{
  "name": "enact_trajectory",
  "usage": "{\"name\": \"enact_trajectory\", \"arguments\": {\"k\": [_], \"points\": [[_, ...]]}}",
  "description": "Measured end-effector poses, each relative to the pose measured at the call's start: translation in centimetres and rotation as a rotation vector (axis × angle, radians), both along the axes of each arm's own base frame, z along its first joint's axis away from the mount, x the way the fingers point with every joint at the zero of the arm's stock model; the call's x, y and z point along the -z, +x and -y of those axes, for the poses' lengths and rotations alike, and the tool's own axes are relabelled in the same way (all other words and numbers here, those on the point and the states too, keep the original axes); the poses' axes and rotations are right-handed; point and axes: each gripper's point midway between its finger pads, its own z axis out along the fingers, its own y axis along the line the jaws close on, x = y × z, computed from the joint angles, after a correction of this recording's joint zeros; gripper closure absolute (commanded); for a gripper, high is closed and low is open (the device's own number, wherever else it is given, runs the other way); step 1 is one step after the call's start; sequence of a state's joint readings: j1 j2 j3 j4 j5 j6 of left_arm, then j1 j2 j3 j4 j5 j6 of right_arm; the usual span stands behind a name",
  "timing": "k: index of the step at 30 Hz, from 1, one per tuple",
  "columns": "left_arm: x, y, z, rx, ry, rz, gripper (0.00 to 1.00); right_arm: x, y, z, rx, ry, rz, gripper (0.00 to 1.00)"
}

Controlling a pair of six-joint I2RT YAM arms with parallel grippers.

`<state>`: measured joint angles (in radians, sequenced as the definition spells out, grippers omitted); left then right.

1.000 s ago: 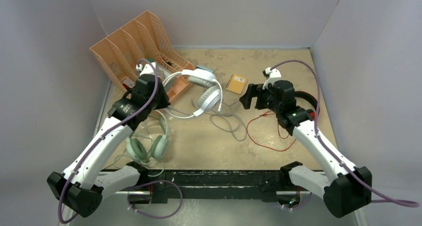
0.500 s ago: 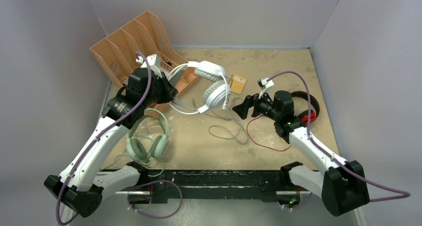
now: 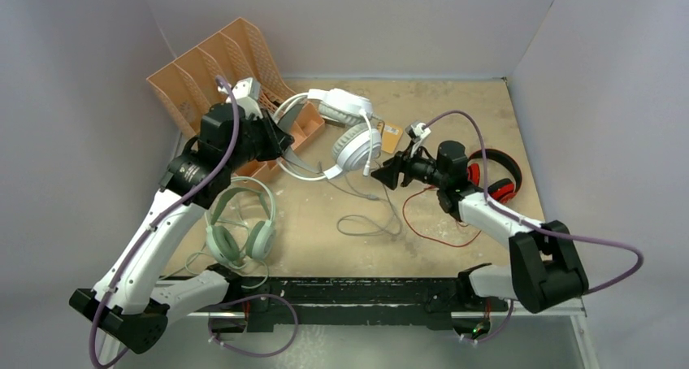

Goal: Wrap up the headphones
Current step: Wrap the headphones cable around the headphones.

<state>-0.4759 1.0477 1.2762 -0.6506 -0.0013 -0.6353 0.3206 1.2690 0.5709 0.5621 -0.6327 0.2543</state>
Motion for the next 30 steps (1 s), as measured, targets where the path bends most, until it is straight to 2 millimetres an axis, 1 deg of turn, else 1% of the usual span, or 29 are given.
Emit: {"name": "enact_trajectory", "arguments": {"k": [2,4,6,8,12,16,17,19,22,24,26,27,30], "points": [[-0.5,0.1,0.0,0.000,-0.003,0.007,1.00,0.3,0.4,-0.3,-0.011,0.010,-0.008,0.43],[-1.4,0.2,0.1,-0.001,-0.011,0.023,1.00,0.3,0.6,-0.6,-0.016,0.028,-0.010,0.48],[-2.5,0.3,0.2,-0.001,-0.022,0.044,1.00,-0.1,0.8,-0.9,-0.023,0.051,0.003,0.49],[-3.5,0.4,0.2,-0.001,-0.033,0.066,1.00,-1.1,1.1,-1.3,-0.031,0.085,0.031,0.51],[-4.8,0.6,0.3,-0.001,-0.046,0.091,1.00,-2.3,1.5,-1.8,-0.050,0.130,0.064,0.65],[-5.5,0.8,0.2,-0.006,-0.048,0.098,1.00,-2.3,2.3,-2.1,-0.039,0.149,0.048,0.85],[-5.7,0.9,0.2,-0.012,-0.046,0.100,1.00,-2.2,2.4,-2.1,-0.030,0.151,0.039,0.89],[-6.5,1.1,-0.2,-0.034,-0.042,0.111,1.00,-1.8,3.1,-1.7,0.022,0.150,0.017,0.90],[-8.9,1.3,-1.4,-0.091,-0.038,0.156,1.00,-0.8,4.2,-0.8,0.114,0.127,-0.028,0.90],[-11.6,1.2,-2.8,-0.154,-0.031,0.213,1.00,0.0,5.2,0.1,0.190,0.096,-0.065,0.92],[-14.8,0.8,-4.8,-0.238,-0.034,0.290,1.00,0.9,6.1,1.2,0.275,0.056,-0.102,0.95],[-16.1,0.6,-5.7,-0.275,-0.038,0.321,1.00,1.1,6.3,1.5,0.298,0.045,-0.111,0.97],[-20.5,-1.2,-9.5,-0.422,-0.060,0.436,1.00,2.5,7.3,3.6,0.415,-0.016,-0.160,1.00]]}}
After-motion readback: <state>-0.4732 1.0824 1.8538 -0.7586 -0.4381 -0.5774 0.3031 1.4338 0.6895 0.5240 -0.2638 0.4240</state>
